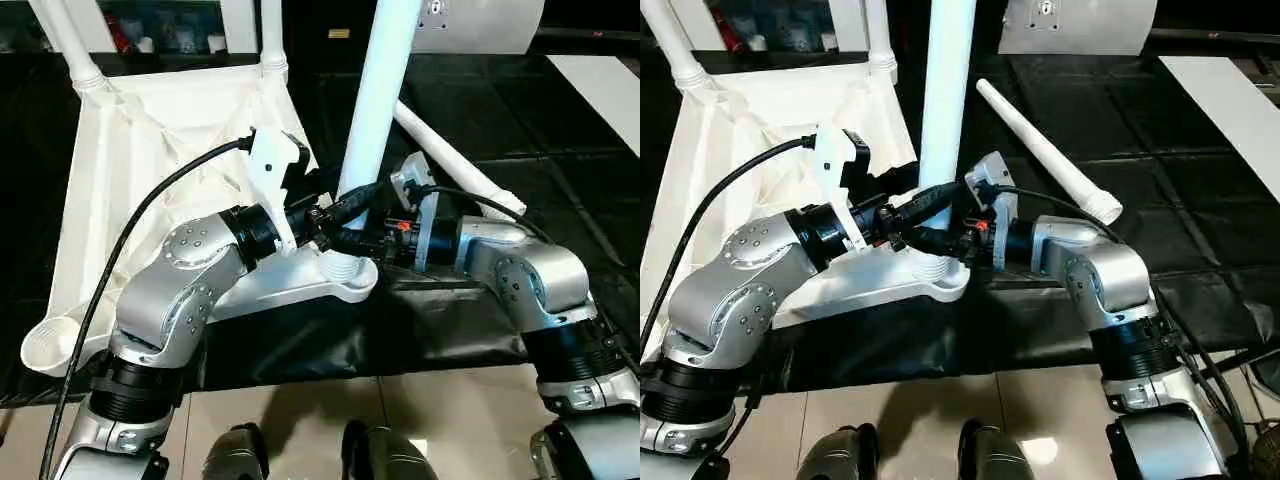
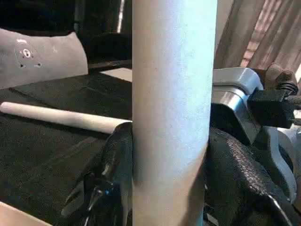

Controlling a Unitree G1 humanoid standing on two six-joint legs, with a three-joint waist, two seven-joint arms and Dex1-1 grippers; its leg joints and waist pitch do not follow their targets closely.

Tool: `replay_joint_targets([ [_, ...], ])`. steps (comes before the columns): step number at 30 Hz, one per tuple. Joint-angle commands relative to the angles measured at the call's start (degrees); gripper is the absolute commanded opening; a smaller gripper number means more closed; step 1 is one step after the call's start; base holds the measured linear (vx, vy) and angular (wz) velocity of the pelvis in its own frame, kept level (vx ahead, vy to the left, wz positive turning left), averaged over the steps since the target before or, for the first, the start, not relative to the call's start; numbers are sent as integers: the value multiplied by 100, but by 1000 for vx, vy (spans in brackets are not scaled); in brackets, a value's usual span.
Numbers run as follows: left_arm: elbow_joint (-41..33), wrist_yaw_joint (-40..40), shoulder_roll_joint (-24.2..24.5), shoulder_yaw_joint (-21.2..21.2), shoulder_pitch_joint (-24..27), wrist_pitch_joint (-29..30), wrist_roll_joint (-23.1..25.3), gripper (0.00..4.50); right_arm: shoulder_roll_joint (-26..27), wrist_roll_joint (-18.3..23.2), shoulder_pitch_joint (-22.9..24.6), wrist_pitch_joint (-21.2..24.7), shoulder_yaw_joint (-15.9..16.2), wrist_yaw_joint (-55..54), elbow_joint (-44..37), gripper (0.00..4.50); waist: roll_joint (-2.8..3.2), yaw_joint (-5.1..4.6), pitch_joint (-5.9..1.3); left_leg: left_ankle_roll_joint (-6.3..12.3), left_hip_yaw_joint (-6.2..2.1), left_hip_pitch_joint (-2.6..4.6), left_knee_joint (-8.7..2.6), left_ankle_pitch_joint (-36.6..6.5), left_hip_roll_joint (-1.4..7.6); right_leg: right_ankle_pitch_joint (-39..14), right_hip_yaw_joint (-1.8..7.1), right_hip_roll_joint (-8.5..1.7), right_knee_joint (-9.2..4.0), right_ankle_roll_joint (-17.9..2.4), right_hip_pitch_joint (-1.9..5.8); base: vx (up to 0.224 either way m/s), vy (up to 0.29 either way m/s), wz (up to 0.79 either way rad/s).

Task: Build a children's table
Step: Insert table leg to table base

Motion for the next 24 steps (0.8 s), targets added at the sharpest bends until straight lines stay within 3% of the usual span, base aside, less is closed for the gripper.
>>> replay_joint_targets([
  [1,-228,-80,10,-84,1,-75,24,192,-23,23,6,-55,-26,-2,-61,204,2,23,-636,317,-107,122,-340,-811,292,-1813,360,-499,-392,-1002,419,0,0,0],
  [14,-387,-103,-31,-61,71,-37,-46,192,29,-91,38,-186,1,15,16,195,4,25,-636,307,-109,122,-340,-828,298,-1789,362,-504,-386,-1031,420,0,0,0],
  [19,-562,-341,284,-359,203,-94,234,192,43,-116,56,-239,-7,-8,20,195,16,16,-623,309,-116,132,-351,-859,303,-1822,364,-498,-382,-1018,408,0,0,0],
  [22,-516,-119,194,-302,232,43,273,192,46,-134,61,-279,4,-10,38,195,18,16,-617,262,-108,138,-348,-893,307,-1841,367,-498,-390,-1020,400,0,0,0],
  [24,-526,-199,194,-272,239,130,127,248,36,-150,61,-298,22,-5,44,194,16,23,-619,246,-111,133,-349,-901,300,-1863,367,-499,-386,-1018,409,0,0,0],
])
